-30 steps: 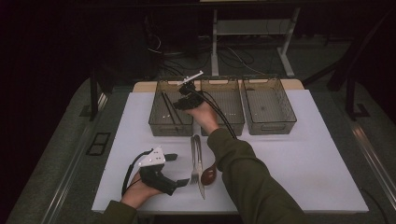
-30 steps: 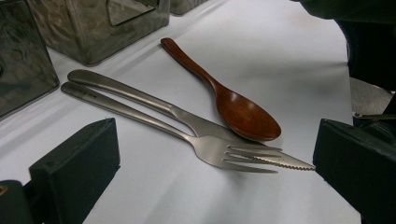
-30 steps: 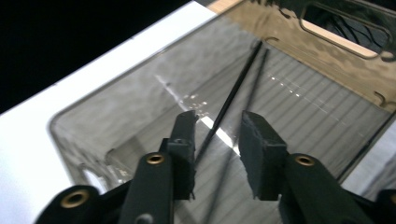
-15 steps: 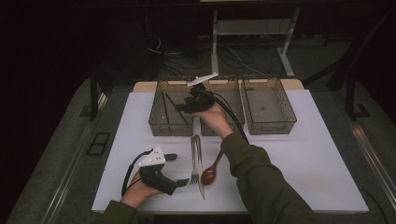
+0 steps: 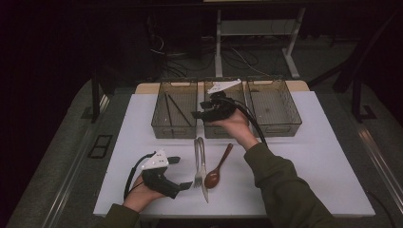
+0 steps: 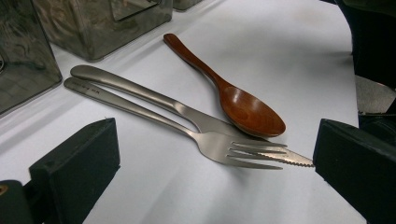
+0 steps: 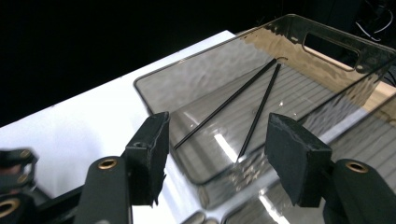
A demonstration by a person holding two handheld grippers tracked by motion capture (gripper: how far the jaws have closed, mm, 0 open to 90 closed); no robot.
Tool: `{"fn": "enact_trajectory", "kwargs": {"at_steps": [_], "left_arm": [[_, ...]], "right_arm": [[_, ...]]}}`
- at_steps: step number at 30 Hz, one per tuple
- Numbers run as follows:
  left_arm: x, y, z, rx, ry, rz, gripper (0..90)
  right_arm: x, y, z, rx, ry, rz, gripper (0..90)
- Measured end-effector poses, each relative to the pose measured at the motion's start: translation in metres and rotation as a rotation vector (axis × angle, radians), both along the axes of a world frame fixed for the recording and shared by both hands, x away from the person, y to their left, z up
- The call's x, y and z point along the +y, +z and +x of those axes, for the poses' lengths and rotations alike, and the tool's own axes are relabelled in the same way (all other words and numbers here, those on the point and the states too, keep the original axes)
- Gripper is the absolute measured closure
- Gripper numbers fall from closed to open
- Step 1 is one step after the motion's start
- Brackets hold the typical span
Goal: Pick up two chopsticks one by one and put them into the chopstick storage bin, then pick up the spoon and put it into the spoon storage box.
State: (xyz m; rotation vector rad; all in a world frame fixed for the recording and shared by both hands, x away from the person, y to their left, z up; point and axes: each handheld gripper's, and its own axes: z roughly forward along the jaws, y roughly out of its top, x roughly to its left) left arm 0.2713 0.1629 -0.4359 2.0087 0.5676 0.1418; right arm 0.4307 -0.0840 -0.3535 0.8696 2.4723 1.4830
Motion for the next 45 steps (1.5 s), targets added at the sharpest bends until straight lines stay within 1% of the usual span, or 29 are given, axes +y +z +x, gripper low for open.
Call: {"fn": "enact_trajectory", "kwargs": {"at_steps": [1, 2, 7, 10, 12, 13, 14, 15, 20, 23, 27, 29, 32, 33, 37, 40, 45], "left_arm": [[0.0, 0.0, -0.001, 0.006, 0.003, -0.003, 0.0], [0.0, 0.0, 0.0, 0.001, 0.002, 0.001, 0.0], [0.0, 0.0, 0.0, 0.004, 0.005, 0.001, 0.0], [0.0, -0.001, 0.0, 0.004, 0.007, -0.001, 0.0], [0.0, -0.001, 0.001, 0.005, 0.007, 0.001, 0.0], [0.0, -0.001, 0.001, 0.007, 0.01, -0.003, 0.0], [0.0, -0.001, 0.001, 0.005, 0.005, 0.007, 0.0], [0.0, -0.001, 0.001, 0.007, 0.007, 0.002, 0.0], [-0.001, -0.001, 0.001, 0.006, 0.009, 0.007, 0.0], [-0.001, -0.001, 0.001, 0.002, 0.009, 0.004, 0.0], [0.0, -0.001, 0.001, 0.003, 0.009, 0.005, 0.0], [0.0, 0.0, 0.001, 0.001, 0.008, 0.005, 0.0], [0.001, -0.001, 0.001, 0.002, 0.01, 0.004, 0.0], [0.001, 0.0, 0.001, 0.001, 0.01, 0.004, 0.0], [0.001, 0.0, 0.002, -0.001, 0.011, 0.004, 0.0], [0.001, 0.0, 0.004, 0.004, 0.016, -0.001, 0.0], [-0.002, 0.0, 0.007, 0.0, 0.013, 0.003, 0.0]], "right_arm": [[-0.004, -0.001, -0.002, -0.002, 0.004, -0.001, 38.9], [-0.007, -0.001, -0.004, -0.005, 0.008, -0.002, 38.6], [-0.025, -0.005, -0.016, -0.002, 0.01, 0.01, 36.8], [-0.037, -0.009, -0.025, 0.002, 0.004, 0.003, 36.1], [-0.046, -0.011, -0.032, -0.005, -0.002, -0.005, 36.0], [-0.052, -0.013, -0.035, -0.01, -0.008, -0.003, 36.0], [-0.057, -0.014, -0.039, -0.014, -0.01, -0.004, 35.8], [-0.062, -0.016, -0.042, -0.009, -0.016, -0.003, 35.5], [-0.086, -0.024, -0.058, -0.01, -0.036, -0.007, 34.7], [-0.097, -0.027, -0.067, -0.018, -0.048, -0.024, 33.1], [-0.113, -0.03, -0.079, -0.012, -0.072, -0.008, 31.3], [-0.122, -0.032, -0.086, -0.017, -0.076, -0.012, 29.8], [-0.135, -0.036, -0.097, -0.033, -0.108, -0.017, 28.4], [-0.138, -0.037, -0.099, -0.039, -0.115, -0.018, 28.3], [-0.152, -0.045, -0.112, -0.039, -0.138, -0.014, 25.2], [-0.161, -0.052, -0.123, -0.049, -0.154, -0.02, 23.3], [-0.173, -0.063, -0.14, -0.056, -0.167, -0.024, 20.3]]}}
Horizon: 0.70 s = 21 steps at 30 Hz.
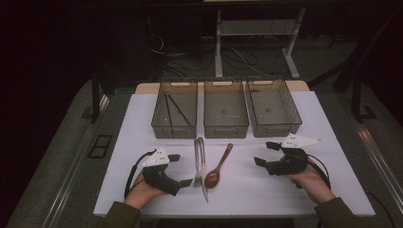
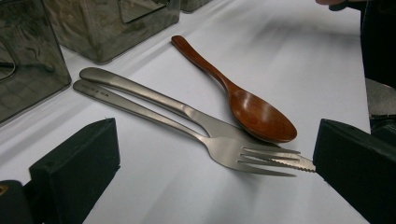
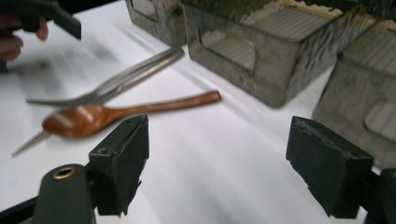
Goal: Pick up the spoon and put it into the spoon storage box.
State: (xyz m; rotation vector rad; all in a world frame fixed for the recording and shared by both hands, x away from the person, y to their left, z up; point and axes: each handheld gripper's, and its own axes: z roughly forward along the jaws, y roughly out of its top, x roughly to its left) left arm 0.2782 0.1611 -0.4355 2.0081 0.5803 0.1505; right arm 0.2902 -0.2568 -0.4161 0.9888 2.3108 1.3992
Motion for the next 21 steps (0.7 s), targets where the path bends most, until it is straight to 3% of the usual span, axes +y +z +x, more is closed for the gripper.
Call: {"fn": "enact_trajectory", "kwargs": {"at_steps": [7, 13, 21], "left_arm": [[-0.001, 0.003, 0.002, -0.002, 0.014, -0.007, 0.0], [-0.001, 0.009, 0.005, -0.014, 0.041, -0.021, 3.3], [-0.008, 0.017, 0.015, -0.033, 0.06, -0.017, 24.2]], "right_arm": [[-0.015, -0.012, -0.019, 0.0, -0.015, -0.028, 18.7], [-0.027, -0.017, -0.031, -0.007, -0.028, -0.018, 18.2], [-0.035, -0.021, -0.036, -0.003, -0.056, -0.02, 17.5]]}}
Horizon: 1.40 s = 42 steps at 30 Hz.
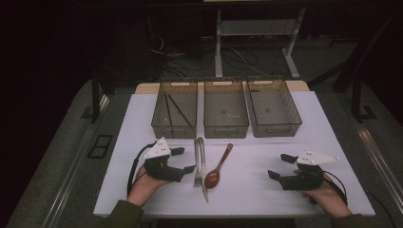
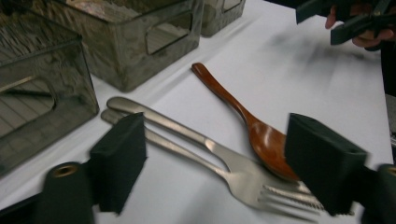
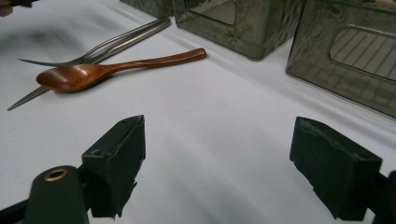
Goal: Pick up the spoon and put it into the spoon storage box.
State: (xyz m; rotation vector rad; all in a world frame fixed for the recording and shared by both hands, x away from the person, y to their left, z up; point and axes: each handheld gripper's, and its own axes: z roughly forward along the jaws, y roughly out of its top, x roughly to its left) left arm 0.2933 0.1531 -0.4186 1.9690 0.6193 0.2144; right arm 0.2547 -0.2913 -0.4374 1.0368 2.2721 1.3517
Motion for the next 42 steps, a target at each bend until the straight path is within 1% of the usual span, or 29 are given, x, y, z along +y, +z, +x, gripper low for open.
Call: {"fn": "enact_trajectory", "kwargs": {"at_steps": [2, 3, 5, 8, 11, 12, 14, 16, 17, 19, 23, 29, 33, 35, 36, 37, 38, 39, 41, 42], "left_arm": [[-0.004, 0.0, 0.003, 0.012, -0.003, 0.0, 33.2], [-0.006, 0.0, 0.005, 0.012, 0.002, 0.004, 34.9], [-0.01, 0.0, 0.009, 0.034, -0.015, 0.003, 44.1], [-0.018, -0.002, 0.015, 0.055, -0.021, 0.016, 56.1], [-0.027, -0.005, 0.022, 0.087, -0.028, 0.034, 67.9], [-0.03, -0.006, 0.024, 0.093, -0.033, 0.041, 72.1], [-0.036, -0.006, 0.029, 0.104, -0.041, 0.042, 79.6], [-0.043, -0.006, 0.033, 0.108, -0.051, 0.046, 85.9], [-0.046, -0.007, 0.035, 0.115, -0.053, 0.052, 88.6], [-0.054, -0.009, 0.039, 0.122, -0.061, 0.071, 88.7], [-0.069, -0.014, 0.047, 0.141, -0.059, 0.097, 88.7], [-0.091, -0.023, 0.056, 0.147, -0.072, 0.151, 88.7], [-0.1, -0.026, 0.059, 0.155, -0.079, 0.172, 88.7], [-0.103, -0.028, 0.061, 0.145, -0.093, 0.193, 88.7], [-0.105, -0.029, 0.061, 0.16, -0.086, 0.188, 88.7], [-0.106, -0.03, 0.062, 0.151, -0.095, 0.197, 88.7], [-0.108, -0.031, 0.061, 0.165, -0.089, 0.192, 88.8], [-0.108, -0.031, 0.062, 0.153, -0.097, 0.205, 88.7], [-0.111, -0.032, 0.06, 0.167, -0.086, 0.206, 88.7], [-0.111, -0.032, 0.061, 0.16, -0.093, 0.209, 88.7]], "right_arm": [[0.0, 0.0, 0.0, 0.006, -0.004, -0.001, 17.5], [0.001, -0.001, 0.0, 0.008, -0.003, 0.0, 17.5], [0.002, -0.001, 0.0, 0.013, -0.001, 0.0, 17.5], [0.004, -0.001, 0.0, 0.015, 0.007, -0.004, 17.5], [0.005, -0.001, 0.0, 0.02, 0.009, -0.008, 17.5], [0.005, -0.001, 0.001, 0.019, 0.009, -0.008, 17.5], [0.005, -0.001, 0.001, 0.016, 0.009, -0.008, 17.5], [0.004, -0.001, 0.001, 0.013, 0.009, -0.007, 17.5], [0.004, -0.001, 0.001, 0.015, 0.009, -0.006, 17.5], [0.004, -0.001, 0.001, 0.017, 0.009, -0.006, 17.5], [0.004, -0.001, 0.001, 0.019, 0.009, -0.003, 17.5], [0.005, 0.0, 0.001, 0.019, 0.015, 0.003, 17.5], [0.005, 0.0, 0.0, 0.018, 0.014, 0.001, 17.5], [0.005, 0.0, 0.0, 0.017, 0.016, 0.001, 17.5], [0.005, 0.0, 0.001, 0.017, 0.017, 0.001, 17.5], [0.005, 0.0, 0.001, 0.017, 0.018, 0.001, 17.5], [0.005, 0.0, 0.001, 0.017, 0.019, 0.001, 17.5], [0.005, 0.0, 0.001, 0.017, 0.018, 0.002, 17.5], [0.005, 0.0, 0.001, 0.016, 0.02, 0.001, 17.5], [0.005, 0.0, 0.001, 0.017, 0.02, 0.002, 17.5]]}}
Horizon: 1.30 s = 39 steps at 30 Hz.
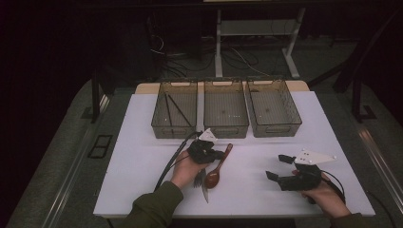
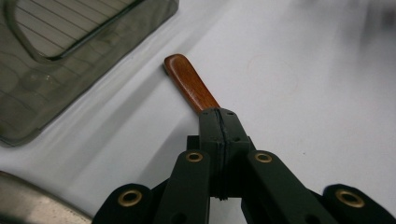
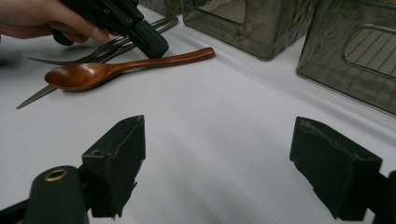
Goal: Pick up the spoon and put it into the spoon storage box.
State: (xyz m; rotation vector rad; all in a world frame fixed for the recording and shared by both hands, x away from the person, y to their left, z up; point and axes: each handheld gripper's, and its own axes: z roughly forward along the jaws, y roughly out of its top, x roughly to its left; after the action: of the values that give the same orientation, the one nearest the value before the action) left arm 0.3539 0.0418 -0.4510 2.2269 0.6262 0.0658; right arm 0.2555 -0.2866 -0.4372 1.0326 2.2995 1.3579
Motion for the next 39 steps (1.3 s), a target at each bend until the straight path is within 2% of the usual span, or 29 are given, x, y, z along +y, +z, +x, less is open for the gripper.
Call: {"fn": "enact_trajectory", "kwargs": {"at_steps": [2, 3, 4, 5, 8, 15, 19, 22, 27, 30, 34, 39], "left_arm": [[-0.001, 0.0, -0.001, 0.008, 0.003, 0.009, 88.7], [-0.002, -0.001, -0.002, 0.009, 0.001, -0.002, 88.7], [-0.002, 0.0, -0.001, 0.0, -0.025, 0.014, 88.7], [-0.005, 0.0, -0.003, 0.003, -0.02, 0.0, 88.7], [-0.008, 0.002, -0.004, -0.009, -0.063, 0.014, 88.7], [-0.022, 0.004, -0.012, 0.007, -0.162, 0.019, 88.8], [-0.028, 0.005, -0.016, 0.013, -0.237, 0.028, 88.8], [-0.03, 0.004, -0.017, 0.02, -0.241, 0.037, 88.8], [-0.023, 0.007, -0.015, 0.026, -0.223, 0.016, 88.2], [-0.017, 0.014, -0.016, 0.017, -0.208, -0.009, 82.9], [-0.004, 0.021, -0.023, -0.007, -0.169, -0.037, 70.7], [0.016, 0.025, -0.035, -0.018, -0.154, -0.041, 59.1]], "right_arm": [[0.0, 0.0, 0.0, -0.001, 0.002, 0.002, 17.5], [0.0, 0.0, 0.0, -0.003, 0.004, 0.002, 17.5], [0.0, 0.0, 0.0, -0.002, 0.003, 0.003, 17.5], [0.001, 0.0, 0.0, -0.003, 0.006, 0.001, 17.5], [0.001, 0.0, 0.0, 0.0, 0.005, 0.001, 17.5], [0.0, 0.0, 0.0, -0.001, 0.005, 0.001, 17.5], [0.001, 0.0, 0.0, 0.002, 0.01, -0.001, 17.5], [0.001, 0.0, 0.0, 0.003, 0.013, -0.002, 17.5], [0.001, 0.0, 0.0, 0.0, 0.015, -0.002, 17.5], [0.001, 0.0, 0.0, 0.0, 0.017, 0.001, 17.6], [0.001, 0.001, -0.001, 0.0, 0.018, 0.005, 17.5], [0.001, 0.001, -0.001, 0.001, 0.019, 0.008, 17.6]]}}
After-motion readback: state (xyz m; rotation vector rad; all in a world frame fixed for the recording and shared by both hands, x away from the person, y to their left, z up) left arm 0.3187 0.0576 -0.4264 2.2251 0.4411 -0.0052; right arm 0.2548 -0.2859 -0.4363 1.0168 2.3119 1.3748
